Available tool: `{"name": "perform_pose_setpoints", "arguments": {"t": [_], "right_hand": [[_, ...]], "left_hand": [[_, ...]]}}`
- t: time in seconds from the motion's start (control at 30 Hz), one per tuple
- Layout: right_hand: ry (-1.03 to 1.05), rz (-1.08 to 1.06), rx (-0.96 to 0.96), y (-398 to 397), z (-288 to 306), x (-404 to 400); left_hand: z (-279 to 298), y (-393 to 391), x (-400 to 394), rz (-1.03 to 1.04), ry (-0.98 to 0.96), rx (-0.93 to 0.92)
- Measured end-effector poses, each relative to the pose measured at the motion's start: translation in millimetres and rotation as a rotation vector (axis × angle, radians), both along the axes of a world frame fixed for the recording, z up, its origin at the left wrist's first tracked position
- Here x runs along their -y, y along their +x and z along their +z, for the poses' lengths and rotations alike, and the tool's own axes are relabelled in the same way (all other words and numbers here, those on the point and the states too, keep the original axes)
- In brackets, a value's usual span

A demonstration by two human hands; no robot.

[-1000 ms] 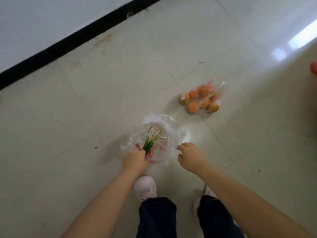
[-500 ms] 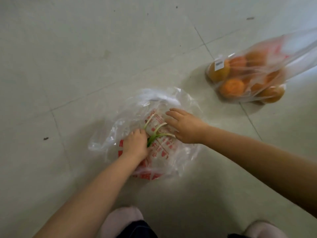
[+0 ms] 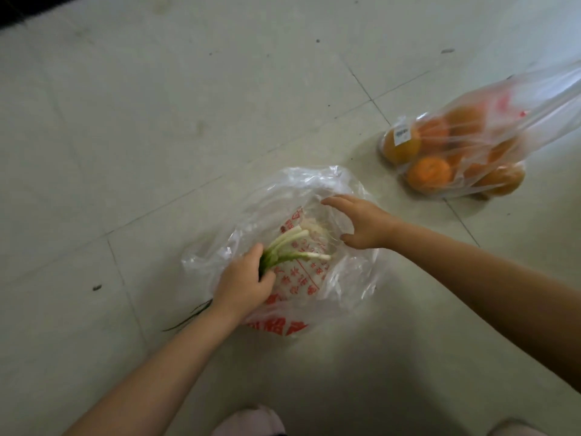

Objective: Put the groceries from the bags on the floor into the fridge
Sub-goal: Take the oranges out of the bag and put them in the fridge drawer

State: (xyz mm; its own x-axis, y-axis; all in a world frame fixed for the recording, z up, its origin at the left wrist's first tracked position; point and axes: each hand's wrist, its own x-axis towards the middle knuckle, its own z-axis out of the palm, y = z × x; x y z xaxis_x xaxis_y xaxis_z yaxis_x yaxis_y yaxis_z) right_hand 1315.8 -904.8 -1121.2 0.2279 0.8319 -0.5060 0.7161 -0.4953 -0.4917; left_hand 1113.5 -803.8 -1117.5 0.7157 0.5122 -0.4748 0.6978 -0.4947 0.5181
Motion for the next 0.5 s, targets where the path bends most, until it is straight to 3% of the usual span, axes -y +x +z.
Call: {"name": "perform_pose_setpoints", "arguments": {"t": [0.17, 0.27, 0.33, 0.43, 0.5], "right_hand": [[-0.013, -0.116, -0.083, -1, 5, -1], [0.050, -0.427, -0.407, 0, 20, -5], [0.080, -0.526, -0.553, 8, 35, -6], [0.096, -0.624, -0.651, 32, 67, 1], [0.134, -0.742, -0.612, 52, 93, 9]], "left_hand": [[35, 5, -16, 0.296, -0.095, 0.230], [58, 24, -25, 0.294, -0.145, 0.279], [75, 38, -31, 0.307, -0.196, 0.272], [101, 68, -37, 0.340, -0.286, 0.288], [117, 92, -37, 0.358, -0.325, 0.308]]}}
